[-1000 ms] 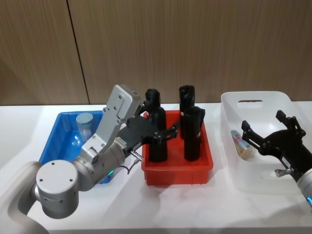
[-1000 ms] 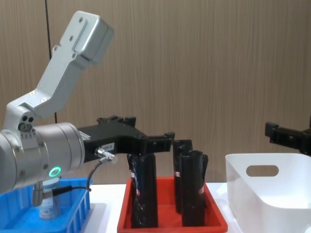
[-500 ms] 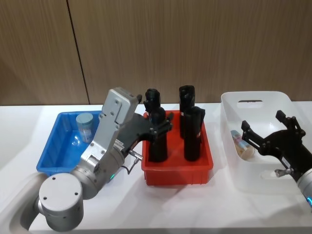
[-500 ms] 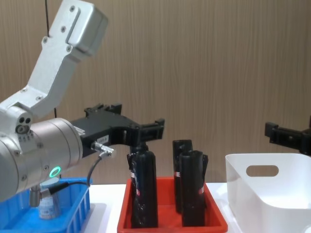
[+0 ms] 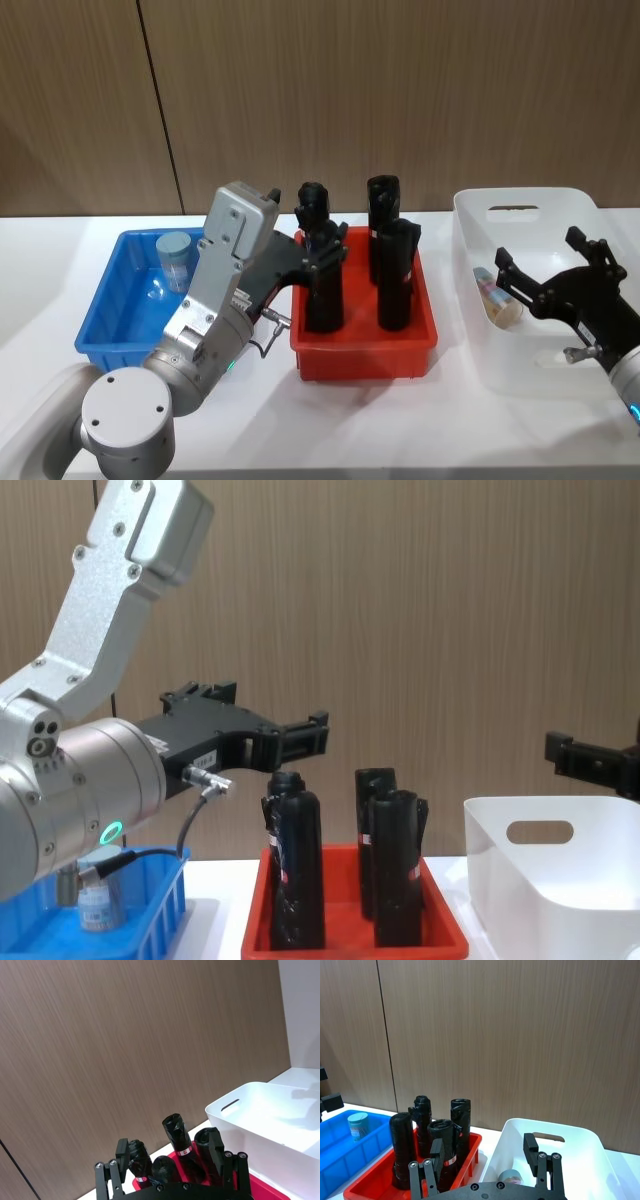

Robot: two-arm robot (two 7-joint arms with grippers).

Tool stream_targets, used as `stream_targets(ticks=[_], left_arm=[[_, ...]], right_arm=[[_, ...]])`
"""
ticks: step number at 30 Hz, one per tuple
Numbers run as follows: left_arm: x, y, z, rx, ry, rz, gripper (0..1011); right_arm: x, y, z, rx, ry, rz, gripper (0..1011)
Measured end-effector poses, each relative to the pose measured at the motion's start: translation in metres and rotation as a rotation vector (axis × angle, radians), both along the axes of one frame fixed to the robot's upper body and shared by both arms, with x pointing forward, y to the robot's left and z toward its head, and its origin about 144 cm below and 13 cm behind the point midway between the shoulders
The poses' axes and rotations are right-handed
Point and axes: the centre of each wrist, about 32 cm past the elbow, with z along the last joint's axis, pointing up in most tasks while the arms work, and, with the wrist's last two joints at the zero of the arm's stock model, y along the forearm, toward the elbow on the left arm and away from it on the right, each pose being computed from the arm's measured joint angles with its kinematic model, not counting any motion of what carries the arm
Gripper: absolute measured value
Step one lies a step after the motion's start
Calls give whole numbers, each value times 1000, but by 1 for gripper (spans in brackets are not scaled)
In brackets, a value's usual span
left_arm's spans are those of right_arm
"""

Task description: Pick the cotton swabs from the blue box and place them into the white box.

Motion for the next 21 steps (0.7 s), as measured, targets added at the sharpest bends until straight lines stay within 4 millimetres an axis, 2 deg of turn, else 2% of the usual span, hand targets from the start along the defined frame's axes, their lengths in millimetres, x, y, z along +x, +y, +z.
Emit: stream_targets(ticks=[21], left_arm=[[0, 0, 0, -1, -1, 1, 1004]], right_arm=[[2, -2, 1, -8, 1, 29, 1002]])
